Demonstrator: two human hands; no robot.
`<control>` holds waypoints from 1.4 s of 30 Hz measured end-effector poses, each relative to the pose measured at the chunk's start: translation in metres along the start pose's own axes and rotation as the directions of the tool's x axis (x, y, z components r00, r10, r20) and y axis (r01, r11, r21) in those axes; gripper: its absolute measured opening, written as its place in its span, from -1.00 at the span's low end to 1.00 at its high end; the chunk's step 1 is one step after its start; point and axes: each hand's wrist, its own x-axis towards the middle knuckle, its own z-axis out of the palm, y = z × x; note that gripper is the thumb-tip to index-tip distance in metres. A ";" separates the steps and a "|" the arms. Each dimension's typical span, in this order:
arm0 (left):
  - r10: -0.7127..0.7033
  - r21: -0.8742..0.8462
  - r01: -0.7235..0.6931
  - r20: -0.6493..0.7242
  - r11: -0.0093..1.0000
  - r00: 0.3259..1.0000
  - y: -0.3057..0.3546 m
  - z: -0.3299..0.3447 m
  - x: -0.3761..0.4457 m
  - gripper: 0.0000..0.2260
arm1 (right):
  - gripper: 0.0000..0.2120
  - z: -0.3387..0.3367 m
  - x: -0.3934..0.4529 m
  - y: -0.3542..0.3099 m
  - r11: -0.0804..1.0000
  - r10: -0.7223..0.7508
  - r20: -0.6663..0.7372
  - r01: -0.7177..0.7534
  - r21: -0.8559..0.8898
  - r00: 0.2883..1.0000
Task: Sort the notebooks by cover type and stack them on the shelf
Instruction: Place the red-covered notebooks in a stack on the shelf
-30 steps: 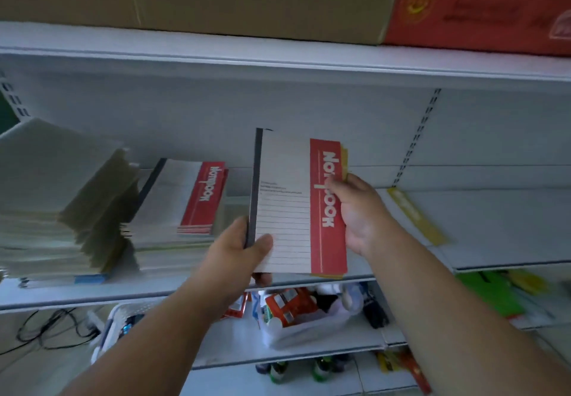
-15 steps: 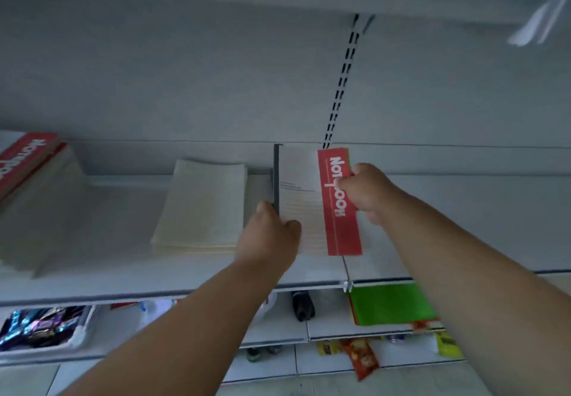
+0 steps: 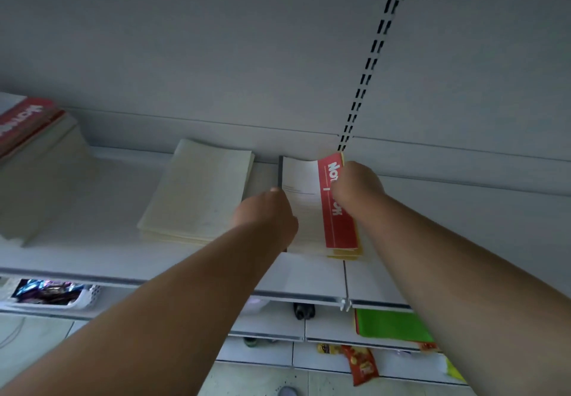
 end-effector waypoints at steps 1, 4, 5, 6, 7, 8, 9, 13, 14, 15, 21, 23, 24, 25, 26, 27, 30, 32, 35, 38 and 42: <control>0.012 0.013 -0.012 -0.004 1.000 1.000 -0.001 -0.001 0.000 -0.74 | -0.82 0.000 -0.001 0.001 1.000 0.007 -0.016 -0.007 -0.002 1.000; 0.035 0.029 -0.035 -0.003 0.999 0.999 -0.004 -0.006 -0.006 -0.73 | -0.72 -0.003 -0.012 0.000 1.000 0.018 -0.080 -0.019 -0.019 0.997; 0.044 0.028 -0.044 -0.006 0.999 0.999 -0.005 -0.009 -0.010 -0.71 | -0.69 -0.005 -0.018 -0.001 0.999 -0.001 -0.094 -0.002 -0.032 0.996; 0.060 0.023 -0.059 -0.023 0.998 0.998 -0.008 -0.011 -0.016 -0.69 | -0.67 -0.007 -0.024 -0.004 0.998 -0.039 -0.105 0.034 -0.043 0.994; 0.077 0.010 -0.076 -0.048 0.997 0.996 -0.012 -0.014 -0.022 -0.67 | -0.65 -0.009 -0.032 -0.007 0.996 -0.086 -0.114 0.081 -0.046 0.990; 0.091 -0.016 -0.092 -0.075 0.996 0.993 -0.017 -0.018 -0.030 -0.66 | -0.63 -0.011 -0.041 -0.013 0.990 -0.141 -0.127 0.137 -0.041 0.982; 0.101 -0.053 -0.107 -0.096 0.993 0.990 -0.024 -0.023 -0.038 -0.66 | -0.62 -0.013 -0.051 -0.021 0.980 -0.200 -0.147 0.198 -0.031 0.969; 0.108 -0.168 -0.133 -0.151 0.977 0.983 -0.075 -0.054 -0.068 -0.67 | -0.67 -0.023 -0.102 -0.071 0.914 -0.376 -0.241 0.402 0.063 0.895; 0.105 -0.173 -0.137 -0.180 0.975 0.978 -0.093 -0.063 -0.076 -0.67 | -0.69 -0.024 -0.116 -0.087 0.899 -0.394 -0.253 0.428 0.096 0.884; 0.097 -0.177 -0.135 -0.211 0.975 0.973 -0.112 -0.072 -0.083 -0.66 | -0.71 -0.023 -0.128 -0.104 0.882 -0.410 -0.265 0.453 0.128 0.873; -0.039 -0.278 -0.078 -0.393 0.957 0.919 -0.252 -0.132 -0.108 -0.74 | -0.72 -0.003 -0.194 -0.234 0.767 -0.512 -0.374 0.608 0.206 0.773; -0.063 -0.296 -0.062 -0.396 0.953 0.916 -0.298 -0.150 -0.116 -0.78 | -0.71 0.011 -0.214 -0.279 0.755 -0.518 -0.378 0.618 0.222 0.768; -0.075 -0.301 -0.051 -0.394 0.952 0.916 -0.320 -0.157 -0.120 -0.79 | -0.70 0.019 -0.223 -0.300 0.756 -0.518 -0.365 0.613 0.227 0.774; -0.085 -0.303 -0.044 -0.399 0.952 0.913 -0.340 -0.165 -0.123 -0.81 | -0.67 0.027 -0.230 -0.320 0.764 -0.515 -0.347 0.603 0.229 0.784; -0.091 -0.305 -0.040 -0.404 0.952 0.910 -0.360 -0.171 -0.126 -0.82 | -0.63 0.035 -0.236 -0.339 0.778 -0.507 -0.324 0.585 0.227 0.799; -0.095 -0.313 -0.041 -0.407 0.949 0.909 -0.378 -0.176 -0.129 -0.82 | -0.59 0.043 -0.240 -0.356 0.803 -0.490 -0.292 0.556 0.216 0.821; -0.119 -0.370 -0.039 -0.396 0.928 0.910 -0.419 -0.191 -0.138 -0.80 | -0.48 0.063 -0.245 -0.396 0.896 -0.407 -0.157 0.427 0.121 0.900; -0.143 -0.415 -0.039 -0.399 0.909 0.906 -0.438 -0.199 -0.141 -0.81 | -0.45 0.074 -0.244 -0.415 0.934 -0.346 -0.090 0.352 0.059 0.934; -0.171 -0.479 -0.046 -0.401 0.877 0.900 -0.456 -0.208 -0.142 -0.82 | -0.41 0.086 -0.240 -0.428 0.957 -0.288 -0.005 0.288 0.046 0.958; -0.212 -0.542 -0.018 -0.359 0.840 0.909 -0.469 -0.212 -0.138 -0.82 | -0.52 0.087 -0.237 -0.427 0.970 -0.236 -0.040 0.238 0.041 0.971; -0.290 -0.633 0.069 -0.252 0.771 0.924 -0.476 -0.216 -0.128 -0.77 | -0.70 0.084 -0.237 -0.422 0.912 -0.122 -0.168 0.177 0.369 0.978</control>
